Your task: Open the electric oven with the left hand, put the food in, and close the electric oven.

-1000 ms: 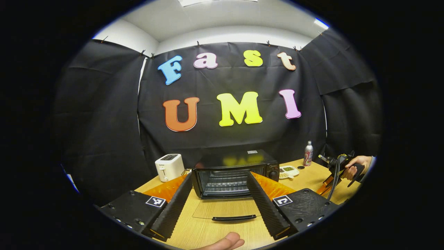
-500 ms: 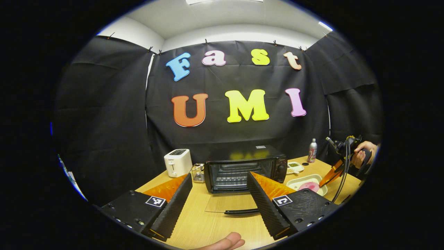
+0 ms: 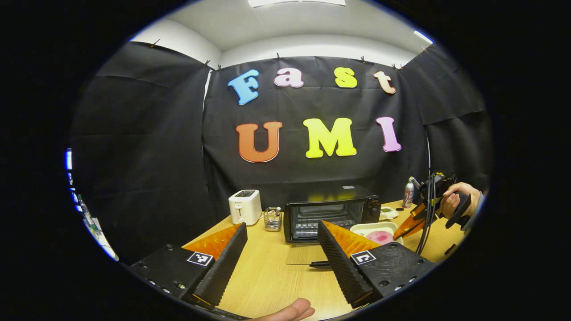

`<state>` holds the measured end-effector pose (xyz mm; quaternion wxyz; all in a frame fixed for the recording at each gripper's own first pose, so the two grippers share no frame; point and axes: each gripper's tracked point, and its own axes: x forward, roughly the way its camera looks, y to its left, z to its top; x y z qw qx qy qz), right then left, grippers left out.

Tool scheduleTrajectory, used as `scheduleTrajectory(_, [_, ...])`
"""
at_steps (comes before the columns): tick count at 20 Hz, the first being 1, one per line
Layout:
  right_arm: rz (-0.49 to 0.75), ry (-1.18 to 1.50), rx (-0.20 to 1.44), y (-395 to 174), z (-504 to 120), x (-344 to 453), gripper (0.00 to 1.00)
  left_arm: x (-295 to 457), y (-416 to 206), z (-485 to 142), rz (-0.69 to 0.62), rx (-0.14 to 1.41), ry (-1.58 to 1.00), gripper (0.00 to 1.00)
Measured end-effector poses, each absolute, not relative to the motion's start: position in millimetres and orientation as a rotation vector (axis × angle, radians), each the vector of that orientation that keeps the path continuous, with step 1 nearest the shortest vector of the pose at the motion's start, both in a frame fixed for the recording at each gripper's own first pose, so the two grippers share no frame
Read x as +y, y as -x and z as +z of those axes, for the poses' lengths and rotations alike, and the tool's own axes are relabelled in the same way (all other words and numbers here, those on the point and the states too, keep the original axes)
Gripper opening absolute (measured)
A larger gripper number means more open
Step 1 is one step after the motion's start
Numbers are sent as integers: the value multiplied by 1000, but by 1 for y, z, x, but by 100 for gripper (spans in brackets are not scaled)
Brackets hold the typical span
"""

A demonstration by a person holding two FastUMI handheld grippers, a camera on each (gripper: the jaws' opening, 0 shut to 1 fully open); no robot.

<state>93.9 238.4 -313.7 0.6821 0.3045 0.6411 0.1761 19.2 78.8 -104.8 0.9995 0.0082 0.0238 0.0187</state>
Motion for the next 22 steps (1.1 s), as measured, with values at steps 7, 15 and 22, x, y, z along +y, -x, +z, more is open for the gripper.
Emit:
scheduleTrajectory(7, [316, -772, 1312, -106, -327, 319, 4, 100, -8, -109, 48, 42, -4, 96])
scheduleTrajectory(15, [86, -1051, 1103, -148, -337, 362, 4, 103, -16, -112, 53, 51, -16, 96])
scheduleTrajectory(22, [-31, -1144, 942, -186, -341, 383, 4, 103, -30, -114, 57, 52, -7, 96])
